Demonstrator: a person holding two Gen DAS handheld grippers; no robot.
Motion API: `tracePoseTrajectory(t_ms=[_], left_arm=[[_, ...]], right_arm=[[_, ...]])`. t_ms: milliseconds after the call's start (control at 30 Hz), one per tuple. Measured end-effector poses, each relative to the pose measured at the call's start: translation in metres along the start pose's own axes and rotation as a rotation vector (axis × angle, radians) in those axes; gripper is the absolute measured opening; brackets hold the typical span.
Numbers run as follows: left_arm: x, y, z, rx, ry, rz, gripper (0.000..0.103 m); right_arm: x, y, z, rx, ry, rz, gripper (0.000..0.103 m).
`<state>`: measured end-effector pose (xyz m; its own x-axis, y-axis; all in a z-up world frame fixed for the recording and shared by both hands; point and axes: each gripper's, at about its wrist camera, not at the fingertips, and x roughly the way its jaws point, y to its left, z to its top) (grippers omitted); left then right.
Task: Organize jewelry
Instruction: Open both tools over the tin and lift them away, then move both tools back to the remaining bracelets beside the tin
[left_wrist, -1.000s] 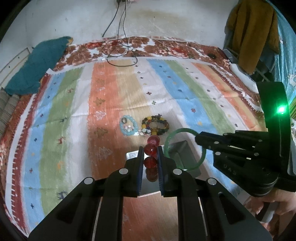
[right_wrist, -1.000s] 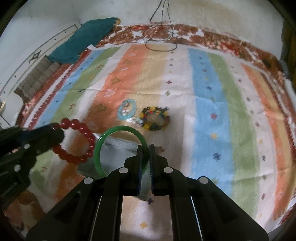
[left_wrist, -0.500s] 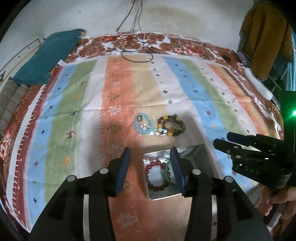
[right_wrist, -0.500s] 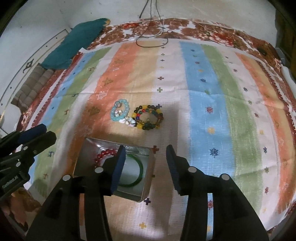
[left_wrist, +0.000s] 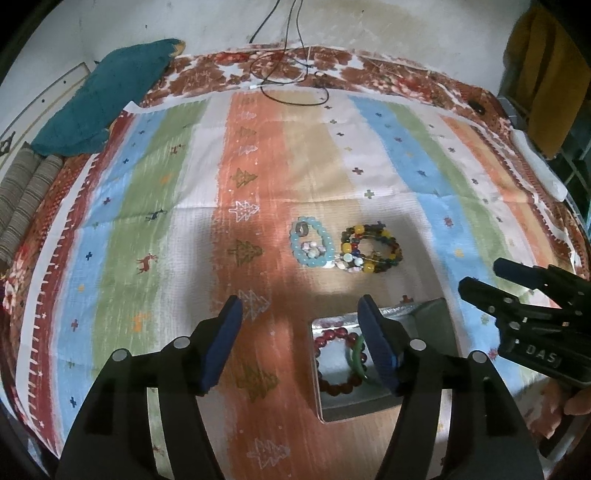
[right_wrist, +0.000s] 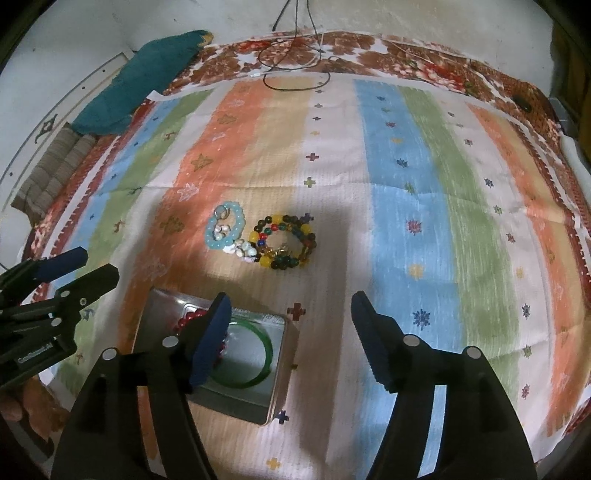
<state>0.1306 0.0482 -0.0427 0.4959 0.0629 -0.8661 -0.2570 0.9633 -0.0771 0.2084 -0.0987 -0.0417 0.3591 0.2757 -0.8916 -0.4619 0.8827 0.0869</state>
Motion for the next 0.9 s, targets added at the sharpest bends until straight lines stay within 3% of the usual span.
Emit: tracePoseTrajectory(t_ms=[333, 900], left_arm=[[0.02, 0.004, 0.019, 0.01, 0.02, 0.002, 0.071], [0.059, 0.011, 0.049, -0.006, 0.05, 0.007, 0.071]], right_arm=[[0.012, -0.004, 0.016, -0.003, 0.007, -0.015, 0.073], [0.055, -0.009, 0.037, -0.012, 0.087, -0.034, 0.073]])
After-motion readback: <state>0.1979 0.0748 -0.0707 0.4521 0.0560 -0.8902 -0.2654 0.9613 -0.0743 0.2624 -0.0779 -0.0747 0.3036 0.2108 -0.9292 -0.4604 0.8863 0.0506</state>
